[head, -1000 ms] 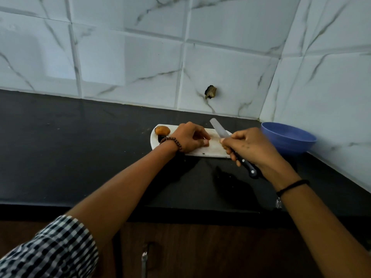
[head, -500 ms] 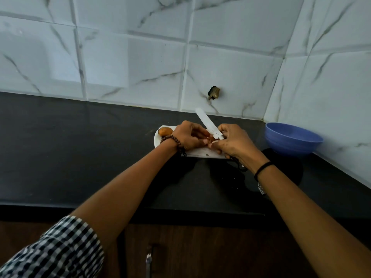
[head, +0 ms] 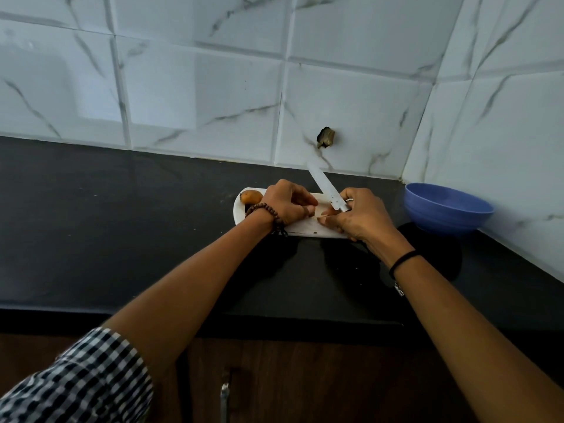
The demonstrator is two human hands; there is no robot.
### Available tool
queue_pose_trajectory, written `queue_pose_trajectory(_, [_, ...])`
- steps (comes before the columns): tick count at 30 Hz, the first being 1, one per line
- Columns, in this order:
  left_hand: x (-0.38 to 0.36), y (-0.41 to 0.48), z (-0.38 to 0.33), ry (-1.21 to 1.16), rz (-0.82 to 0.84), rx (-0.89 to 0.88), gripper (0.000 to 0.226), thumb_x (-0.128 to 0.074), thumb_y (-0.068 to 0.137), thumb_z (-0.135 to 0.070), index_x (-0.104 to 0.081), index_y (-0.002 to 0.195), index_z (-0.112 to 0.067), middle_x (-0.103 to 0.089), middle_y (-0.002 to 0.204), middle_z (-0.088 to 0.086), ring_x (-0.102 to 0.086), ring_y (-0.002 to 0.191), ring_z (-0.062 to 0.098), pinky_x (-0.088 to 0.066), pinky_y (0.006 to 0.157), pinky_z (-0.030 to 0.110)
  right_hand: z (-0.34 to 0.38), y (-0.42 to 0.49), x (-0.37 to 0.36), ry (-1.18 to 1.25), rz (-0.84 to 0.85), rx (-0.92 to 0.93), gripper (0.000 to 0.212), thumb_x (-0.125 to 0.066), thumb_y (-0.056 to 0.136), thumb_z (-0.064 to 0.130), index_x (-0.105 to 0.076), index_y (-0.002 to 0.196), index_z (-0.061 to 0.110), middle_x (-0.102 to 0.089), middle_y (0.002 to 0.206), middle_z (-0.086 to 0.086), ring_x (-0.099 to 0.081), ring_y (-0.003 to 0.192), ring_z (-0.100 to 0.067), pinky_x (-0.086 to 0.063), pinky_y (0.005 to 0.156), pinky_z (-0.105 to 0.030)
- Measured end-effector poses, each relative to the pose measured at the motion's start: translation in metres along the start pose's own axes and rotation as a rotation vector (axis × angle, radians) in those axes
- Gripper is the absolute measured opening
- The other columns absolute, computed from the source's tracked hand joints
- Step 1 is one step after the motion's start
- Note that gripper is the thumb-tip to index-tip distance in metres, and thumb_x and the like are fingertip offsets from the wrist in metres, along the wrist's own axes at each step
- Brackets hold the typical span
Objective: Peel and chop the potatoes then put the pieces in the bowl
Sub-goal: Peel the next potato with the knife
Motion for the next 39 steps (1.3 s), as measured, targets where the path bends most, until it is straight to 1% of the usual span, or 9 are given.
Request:
queue_pose_trajectory(3, [0.001,-0.002,0.001,-0.002,0.041,-0.035,0.021,-0.072,0.084,-0.018,-0.073,0.104,-0.018,-0.072,0.105,-0.002,-0.065,0.102,0.009,-0.047,0.1,0.028,0.0,0.002,0.0,-0.037,-0.003,0.033,0.029,-0.087,0.072,0.019,-0.067,0.094,0.017,-0.072,0.093,-0.005,-0.07,0.083,-0.02,-0.06,0.076,-0.04])
queue_pose_trajectory(6, [-0.001,-0.003,0.002,0.004,0.068,-0.087,0.023,-0.074,0.083,-0.02,-0.073,0.105,-0.019,-0.072,0.105,-0.004,-0.065,0.102,0.007,-0.048,0.101,0.03,0.003,0.002,-0.002,-0.062,0.012,0.09,0.029,-0.085,0.072,0.014,-0.066,0.094,0.018,-0.072,0.095,-0.005,-0.07,0.084,-0.021,-0.059,0.079,-0.041])
queue_pose_trajectory(10, [-0.002,-0.003,0.001,-0.02,0.079,-0.084,0.028,-0.075,0.082,-0.019,-0.071,0.109,-0.017,-0.073,0.102,-0.002,-0.067,0.098,0.008,-0.05,0.099,0.032,0.002,0.006,-0.003,-0.025,-0.006,0.095,0.029,-0.081,0.076,0.01,-0.065,0.098,0.02,-0.073,0.094,-0.005,-0.072,0.078,-0.022,-0.061,0.07,-0.041])
queue_pose_trajectory(14, [-0.002,-0.003,-0.001,0.008,0.085,-0.082,0.029,-0.074,0.083,-0.02,-0.07,0.111,-0.017,-0.073,0.101,0.0,-0.067,0.097,0.009,-0.051,0.097,0.032,-0.001,0.01,-0.003,-0.019,-0.032,0.058,0.023,-0.077,0.082,0.013,-0.066,0.102,0.017,-0.072,0.093,-0.008,-0.072,0.083,-0.025,-0.061,0.069,-0.047])
queue_pose_trajectory(19, [-0.002,-0.005,-0.004,0.034,0.078,-0.087,0.03,-0.072,0.084,-0.019,-0.068,0.114,-0.016,-0.073,0.103,0.0,-0.067,0.098,0.008,-0.05,0.098,0.028,-0.001,0.009,-0.004,-0.008,-0.086,0.048,0.022,-0.083,0.077,0.015,-0.065,0.089,0.014,-0.071,0.092,-0.008,-0.071,0.081,-0.024,-0.061,0.062,-0.041])
queue_pose_trajectory(25, [-0.001,-0.005,-0.007,0.073,0.106,-0.111,0.035,-0.071,0.086,-0.019,-0.066,0.12,-0.018,-0.071,0.11,0.0,-0.065,0.104,0.007,-0.045,0.1,0.022,-0.001,0.008,-0.003,-0.024,-0.048,0.035,0.021,-0.083,0.078,0.021,-0.066,0.09,0.019,-0.069,0.092,-0.006,-0.07,0.083,-0.024,-0.061,0.072,-0.042])
queue_pose_trajectory(30, [0.002,-0.003,-0.006,0.089,0.1,-0.096,0.025,-0.071,0.085,-0.023,-0.073,0.11,-0.023,-0.072,0.106,-0.004,-0.064,0.103,0.006,-0.047,0.1,0.024,0.0,0.009,-0.004,0.021,-0.039,0.046,0.022,-0.082,0.078,0.018,-0.067,0.094,0.015,-0.071,0.09,-0.01,-0.067,0.075,-0.023,-0.052,0.054,-0.03])
queue_pose_trajectory(34, [0.004,-0.003,-0.007,0.078,0.091,-0.062,0.02,-0.072,0.084,-0.023,-0.075,0.104,-0.022,-0.073,0.101,-0.005,-0.064,0.1,0.006,-0.048,0.099,0.026,0.0,0.008,-0.004,0.047,-0.022,0.017,0.023,-0.084,0.076,0.016,-0.068,0.092,0.015,-0.072,0.089,-0.01,-0.067,0.074,-0.022,-0.048,0.051,-0.028])
queue_pose_trajectory(39, [0.005,-0.004,-0.008,0.075,0.084,-0.051,0.02,-0.076,0.08,-0.025,-0.076,0.101,-0.022,-0.074,0.097,-0.006,-0.065,0.097,0.004,-0.049,0.097,0.025,-0.002,0.006,-0.003,0.066,-0.007,-0.012,0.022,-0.085,0.073,0.016,-0.07,0.088,0.019,-0.072,0.087,-0.008,-0.071,0.079,-0.023,-0.051,0.055,-0.029])
Point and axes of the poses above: each hand's wrist, its own y-axis towards the middle knuckle, its own x-axis out of the back of the hand, z = x × y, the point moved 1 cm from there along y, towards the middle knuckle
